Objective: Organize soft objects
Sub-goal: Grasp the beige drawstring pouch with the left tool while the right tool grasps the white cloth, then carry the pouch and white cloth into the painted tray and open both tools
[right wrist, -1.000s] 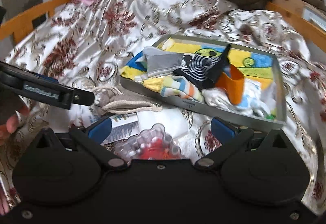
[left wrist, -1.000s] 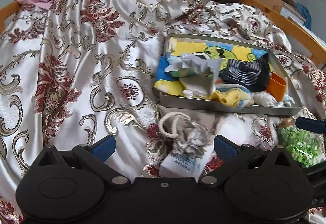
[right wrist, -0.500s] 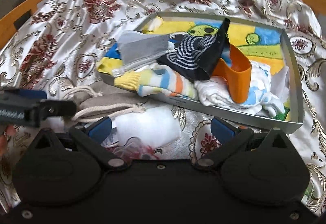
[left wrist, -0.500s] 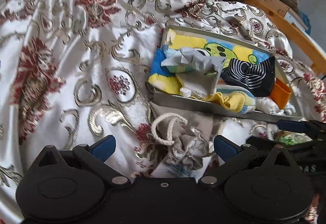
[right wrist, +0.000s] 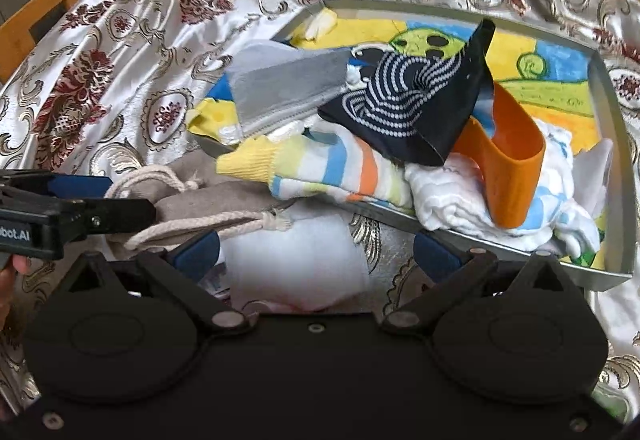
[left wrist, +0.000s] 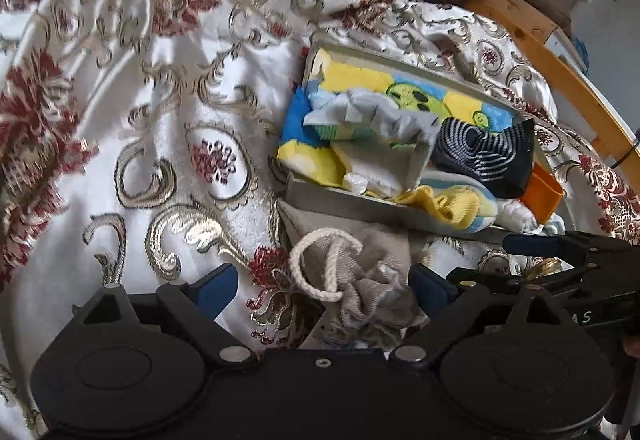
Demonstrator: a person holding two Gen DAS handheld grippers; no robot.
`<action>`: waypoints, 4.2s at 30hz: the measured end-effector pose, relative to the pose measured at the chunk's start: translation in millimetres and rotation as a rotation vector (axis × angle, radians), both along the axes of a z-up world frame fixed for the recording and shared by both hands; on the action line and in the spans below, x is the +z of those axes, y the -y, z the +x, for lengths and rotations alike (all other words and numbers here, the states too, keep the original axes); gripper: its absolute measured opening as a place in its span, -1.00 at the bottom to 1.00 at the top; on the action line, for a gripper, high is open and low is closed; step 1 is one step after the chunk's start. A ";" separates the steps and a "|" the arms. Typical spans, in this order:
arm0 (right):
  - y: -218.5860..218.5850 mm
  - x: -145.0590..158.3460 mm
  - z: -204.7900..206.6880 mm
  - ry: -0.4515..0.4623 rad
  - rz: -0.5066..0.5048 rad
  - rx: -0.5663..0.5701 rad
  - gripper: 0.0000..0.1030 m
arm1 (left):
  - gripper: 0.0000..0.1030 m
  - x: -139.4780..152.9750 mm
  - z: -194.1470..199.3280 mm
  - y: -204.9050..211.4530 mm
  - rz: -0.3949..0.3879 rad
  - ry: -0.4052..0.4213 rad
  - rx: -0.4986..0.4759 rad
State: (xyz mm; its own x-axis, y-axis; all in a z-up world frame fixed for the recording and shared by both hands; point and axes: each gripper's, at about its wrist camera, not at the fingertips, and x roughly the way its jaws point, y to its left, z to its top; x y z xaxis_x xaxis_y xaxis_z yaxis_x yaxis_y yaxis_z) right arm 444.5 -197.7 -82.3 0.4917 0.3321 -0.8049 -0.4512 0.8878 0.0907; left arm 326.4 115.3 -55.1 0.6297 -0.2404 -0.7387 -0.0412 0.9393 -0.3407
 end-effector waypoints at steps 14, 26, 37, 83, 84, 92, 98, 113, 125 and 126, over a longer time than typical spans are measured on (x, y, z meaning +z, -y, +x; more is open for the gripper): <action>-34.6 -6.5 3.2 -0.036 -0.158 0.095 0.98 | 0.50 -12.3 4.7 -8.9 -0.148 -0.026 -0.011; -16.3 -14.5 3.8 -0.107 -0.064 0.050 0.64 | 0.04 -7.4 2.6 -9.1 -0.187 -0.007 -0.023; 17.1 -25.1 9.2 -0.197 0.105 -0.001 0.20 | -0.10 -6.4 0.3 -11.6 -0.196 -0.005 -0.012; 55.9 13.2 -41.7 -0.026 0.373 -0.143 -0.99 | -0.35 50.0 -38.6 -32.3 -0.152 0.214 0.081; 58.8 16.7 -44.2 -0.017 0.383 -0.150 -0.99 | -0.34 51.3 -41.8 -34.2 -0.170 0.235 0.093; 73.4 51.3 -61.5 0.071 0.439 -0.141 -0.99 | -0.34 65.8 -54.2 -23.0 -0.188 0.475 0.131; 84.2 70.9 -60.5 0.113 0.482 -0.152 -0.99 | -0.34 66.6 -52.8 -8.9 -0.194 0.560 0.131; 99.1 95.8 -27.2 0.327 0.495 -0.253 -0.99 | -0.34 48.2 18.4 24.7 -0.329 0.615 0.083; 76.0 59.5 1.2 0.292 0.399 -0.272 -0.99 | -0.33 28.3 51.9 28.3 -0.227 0.492 0.071; 73.1 57.2 2.7 0.291 0.386 -0.273 -0.99 | -0.33 26.6 53.9 29.7 -0.208 0.476 0.065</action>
State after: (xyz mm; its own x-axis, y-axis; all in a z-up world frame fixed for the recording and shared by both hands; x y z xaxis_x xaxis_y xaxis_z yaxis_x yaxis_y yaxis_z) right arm 447.2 -270.9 -25.1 0.7849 0.4057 -0.4683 -0.2645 0.9029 0.3389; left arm 380.3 85.7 -28.5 0.9027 -0.3008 -0.3076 0.1078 0.8502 -0.5153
